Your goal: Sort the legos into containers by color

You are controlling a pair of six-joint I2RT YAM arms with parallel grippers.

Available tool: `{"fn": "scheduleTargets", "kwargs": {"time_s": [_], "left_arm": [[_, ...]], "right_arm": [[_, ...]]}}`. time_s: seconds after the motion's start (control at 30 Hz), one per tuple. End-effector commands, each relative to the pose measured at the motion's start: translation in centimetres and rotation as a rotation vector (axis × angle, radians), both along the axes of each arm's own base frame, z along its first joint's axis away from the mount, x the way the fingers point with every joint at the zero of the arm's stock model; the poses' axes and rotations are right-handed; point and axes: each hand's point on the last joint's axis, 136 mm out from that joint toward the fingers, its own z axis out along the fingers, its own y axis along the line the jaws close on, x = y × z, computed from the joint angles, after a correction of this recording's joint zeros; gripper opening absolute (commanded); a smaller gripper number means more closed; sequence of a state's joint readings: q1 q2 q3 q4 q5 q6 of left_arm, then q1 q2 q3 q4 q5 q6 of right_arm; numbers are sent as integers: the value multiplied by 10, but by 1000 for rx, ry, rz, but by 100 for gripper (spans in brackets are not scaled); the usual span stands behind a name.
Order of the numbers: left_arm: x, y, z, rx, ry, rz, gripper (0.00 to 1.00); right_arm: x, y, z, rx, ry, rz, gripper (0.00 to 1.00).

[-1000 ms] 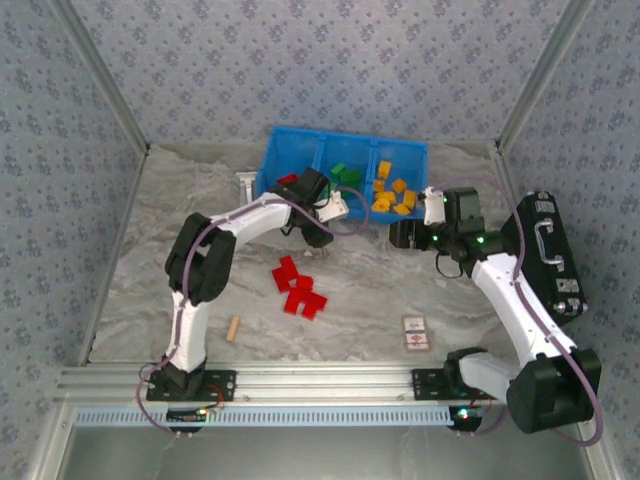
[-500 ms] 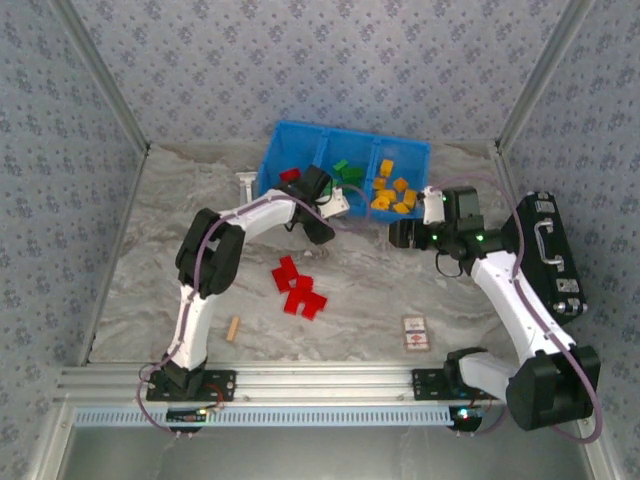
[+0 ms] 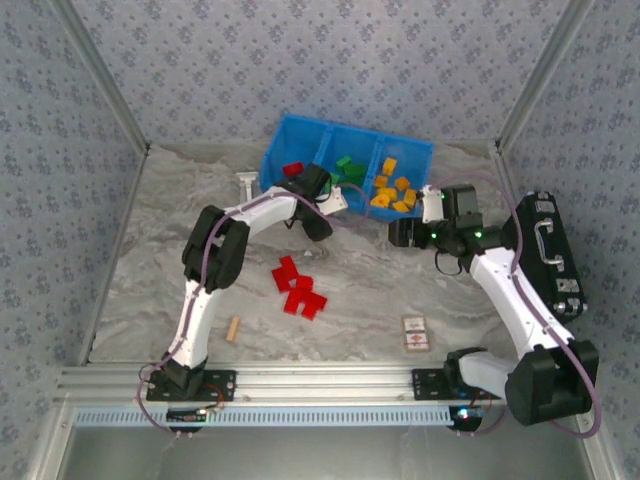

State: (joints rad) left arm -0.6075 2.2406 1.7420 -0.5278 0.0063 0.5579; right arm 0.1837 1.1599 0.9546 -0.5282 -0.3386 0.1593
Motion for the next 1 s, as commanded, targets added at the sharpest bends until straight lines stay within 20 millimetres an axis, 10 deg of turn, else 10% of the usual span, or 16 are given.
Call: {"fn": "scheduleTargets", "kwargs": {"time_s": [0.0, 0.7, 0.97], "left_arm": [[-7, 13, -13, 47, 44, 0, 74], [-22, 17, -5, 24, 92, 20, 38], [-23, 13, 28, -29, 46, 34, 23]], "right_arm": [[0, 4, 5, -1, -3, 30, 76], [0, 2, 7, -19, -17, 24, 76], [4, 3, 5, -18, -13, 25, 76]]}}
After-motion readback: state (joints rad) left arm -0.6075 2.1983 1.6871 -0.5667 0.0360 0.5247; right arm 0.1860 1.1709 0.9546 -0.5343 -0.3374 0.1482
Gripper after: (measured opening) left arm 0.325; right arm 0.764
